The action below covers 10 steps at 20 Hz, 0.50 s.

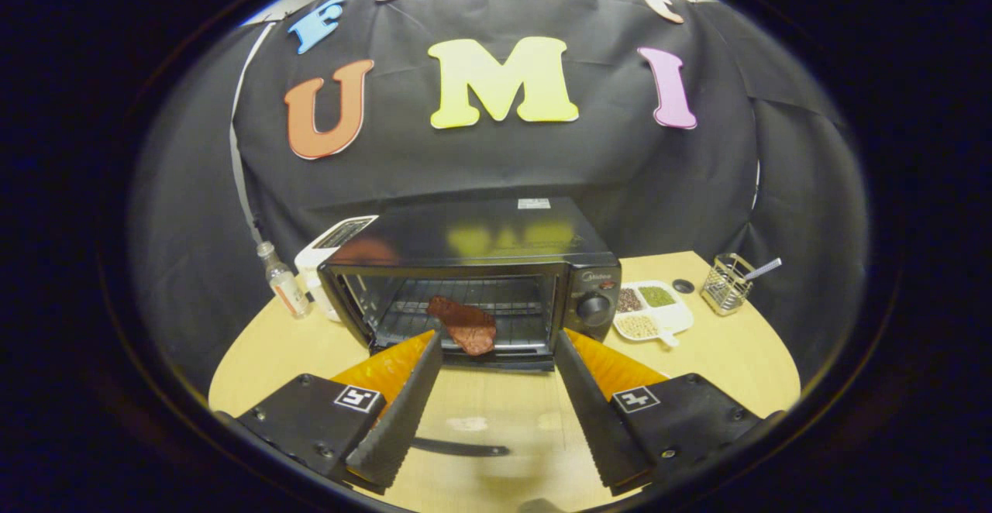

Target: Open the toaster oven, put the food inside, and close the toaster oven door.

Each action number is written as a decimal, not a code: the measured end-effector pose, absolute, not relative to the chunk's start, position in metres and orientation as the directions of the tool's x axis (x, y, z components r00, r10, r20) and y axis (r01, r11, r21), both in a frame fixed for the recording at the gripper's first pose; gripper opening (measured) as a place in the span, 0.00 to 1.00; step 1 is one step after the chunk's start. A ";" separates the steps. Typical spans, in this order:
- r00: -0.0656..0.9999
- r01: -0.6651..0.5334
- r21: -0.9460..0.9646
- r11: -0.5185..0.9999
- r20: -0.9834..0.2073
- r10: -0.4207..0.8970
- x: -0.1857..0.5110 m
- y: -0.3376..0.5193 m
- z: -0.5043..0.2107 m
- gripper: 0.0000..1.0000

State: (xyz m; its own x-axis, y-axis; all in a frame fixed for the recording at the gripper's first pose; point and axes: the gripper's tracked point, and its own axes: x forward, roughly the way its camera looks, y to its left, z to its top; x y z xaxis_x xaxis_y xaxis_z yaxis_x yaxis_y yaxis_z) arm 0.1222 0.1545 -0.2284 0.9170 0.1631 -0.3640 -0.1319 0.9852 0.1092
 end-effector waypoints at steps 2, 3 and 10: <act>0.913 -0.142 0.095 0.985 -0.372 0.167 0.108 0.148 -0.235 0.96; 0.909 -0.146 0.090 0.985 -0.381 0.169 0.101 0.145 -0.241 0.96; 0.876 -0.170 0.067 0.983 -0.446 0.182 0.058 0.146 -0.290 0.96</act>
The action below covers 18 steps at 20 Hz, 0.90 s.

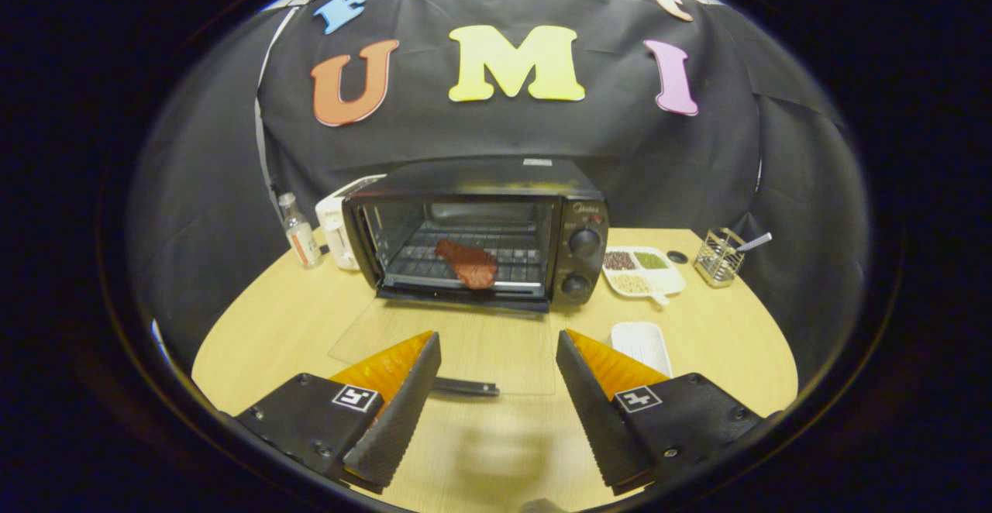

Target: Open the toaster oven, put the food inside, and close the toaster oven door.

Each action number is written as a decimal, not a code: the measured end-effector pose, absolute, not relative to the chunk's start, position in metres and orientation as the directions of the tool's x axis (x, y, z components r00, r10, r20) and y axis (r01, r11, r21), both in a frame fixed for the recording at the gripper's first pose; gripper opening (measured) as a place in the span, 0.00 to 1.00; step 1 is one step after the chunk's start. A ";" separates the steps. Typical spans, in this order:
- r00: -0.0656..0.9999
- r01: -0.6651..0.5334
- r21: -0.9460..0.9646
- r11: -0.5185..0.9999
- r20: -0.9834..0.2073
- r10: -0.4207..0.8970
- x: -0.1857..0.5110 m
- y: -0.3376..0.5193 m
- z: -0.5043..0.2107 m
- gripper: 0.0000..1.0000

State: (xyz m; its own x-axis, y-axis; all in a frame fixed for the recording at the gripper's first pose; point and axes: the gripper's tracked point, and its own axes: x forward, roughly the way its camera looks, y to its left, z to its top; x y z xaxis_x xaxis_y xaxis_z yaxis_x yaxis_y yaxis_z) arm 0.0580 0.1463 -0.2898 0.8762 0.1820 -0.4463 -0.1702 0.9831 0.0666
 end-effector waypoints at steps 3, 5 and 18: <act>0.855 -0.180 0.069 0.981 -0.482 0.191 0.042 0.155 -0.314 0.96; 0.845 -0.185 0.073 0.980 -0.498 0.197 0.034 0.161 -0.328 0.96; 0.787 -0.196 0.115 0.974 -0.575 0.226 0.051 0.215 -0.408 0.96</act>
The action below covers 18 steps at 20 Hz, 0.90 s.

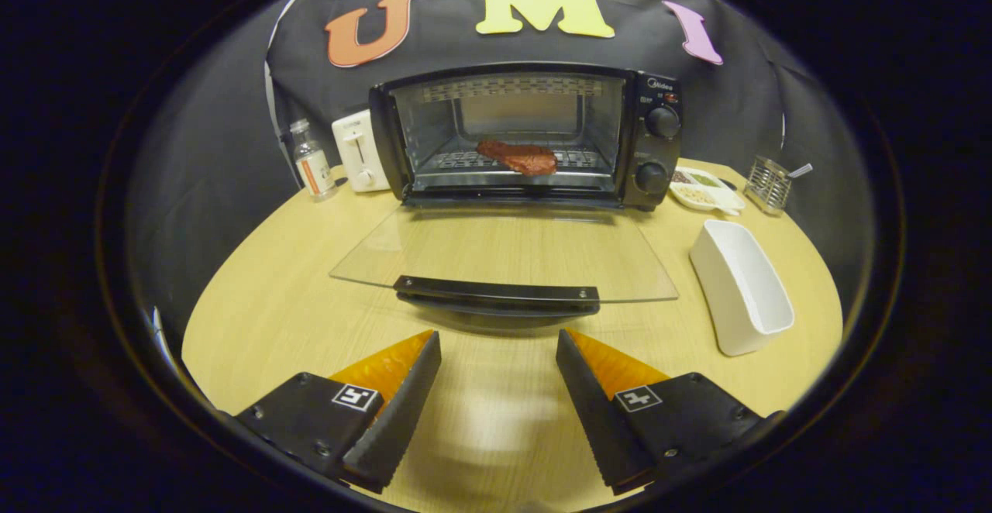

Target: Open the toaster oven, put the food inside, and close the toaster oven door.

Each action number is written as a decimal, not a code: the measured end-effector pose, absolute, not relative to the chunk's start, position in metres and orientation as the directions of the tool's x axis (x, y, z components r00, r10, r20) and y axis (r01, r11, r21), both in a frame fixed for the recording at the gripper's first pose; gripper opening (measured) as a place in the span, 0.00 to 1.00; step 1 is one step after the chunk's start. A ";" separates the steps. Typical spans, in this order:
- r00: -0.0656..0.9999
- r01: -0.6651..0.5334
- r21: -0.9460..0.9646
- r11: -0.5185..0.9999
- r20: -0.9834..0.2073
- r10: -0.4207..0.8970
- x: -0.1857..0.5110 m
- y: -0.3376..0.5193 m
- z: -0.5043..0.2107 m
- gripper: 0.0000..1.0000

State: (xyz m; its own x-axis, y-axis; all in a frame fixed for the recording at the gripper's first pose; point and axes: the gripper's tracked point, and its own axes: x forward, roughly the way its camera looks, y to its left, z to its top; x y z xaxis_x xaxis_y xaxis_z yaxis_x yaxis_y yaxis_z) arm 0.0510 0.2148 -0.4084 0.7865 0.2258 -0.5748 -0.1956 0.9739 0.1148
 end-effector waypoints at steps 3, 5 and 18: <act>0.782 -0.187 0.104 0.977 -0.586 0.212 0.061 0.216 -0.418 0.96; 0.780 -0.182 0.095 0.979 -0.592 0.203 0.063 0.217 -0.421 0.96; 0.782 -0.181 0.093 0.979 -0.590 0.201 0.068 0.218 -0.375 0.96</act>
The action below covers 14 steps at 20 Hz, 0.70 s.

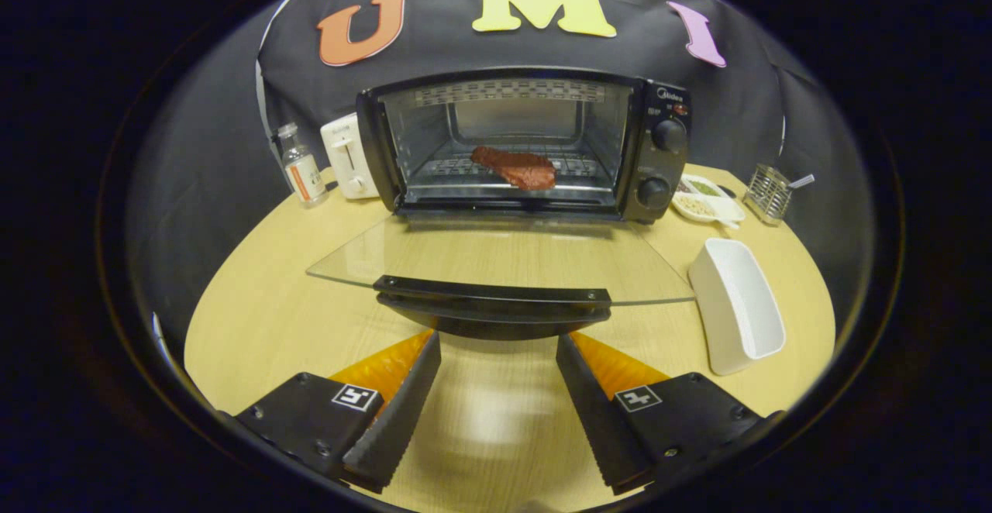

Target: Open the toaster oven, put the food inside, and close the toaster oven door.

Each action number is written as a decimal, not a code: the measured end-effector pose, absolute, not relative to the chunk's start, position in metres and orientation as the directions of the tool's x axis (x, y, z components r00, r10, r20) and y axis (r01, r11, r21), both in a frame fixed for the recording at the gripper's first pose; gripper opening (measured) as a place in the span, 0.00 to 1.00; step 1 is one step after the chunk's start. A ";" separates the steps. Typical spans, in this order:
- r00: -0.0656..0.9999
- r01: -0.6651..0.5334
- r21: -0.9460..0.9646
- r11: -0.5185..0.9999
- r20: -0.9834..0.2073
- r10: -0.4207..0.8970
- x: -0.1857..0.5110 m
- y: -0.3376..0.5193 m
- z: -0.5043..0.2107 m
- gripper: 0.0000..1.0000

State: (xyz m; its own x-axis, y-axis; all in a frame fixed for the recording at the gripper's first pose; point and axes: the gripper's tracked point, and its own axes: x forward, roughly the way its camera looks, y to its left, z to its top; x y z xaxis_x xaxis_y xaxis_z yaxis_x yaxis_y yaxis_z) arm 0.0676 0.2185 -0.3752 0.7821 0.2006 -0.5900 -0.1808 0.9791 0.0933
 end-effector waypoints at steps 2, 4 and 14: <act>0.795 -0.180 0.094 0.979 -0.573 0.201 0.073 0.219 -0.355 0.96; 0.813 -0.179 0.096 0.979 -0.546 0.202 0.082 0.220 -0.333 0.96; 0.883 -0.180 0.122 0.976 -0.417 0.215 0.135 0.214 -0.245 0.96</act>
State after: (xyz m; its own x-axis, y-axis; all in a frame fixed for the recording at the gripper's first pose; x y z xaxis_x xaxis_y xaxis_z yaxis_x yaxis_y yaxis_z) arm 0.1345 0.2145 -0.2450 0.8828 0.2154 -0.4175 -0.1803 0.9760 0.1222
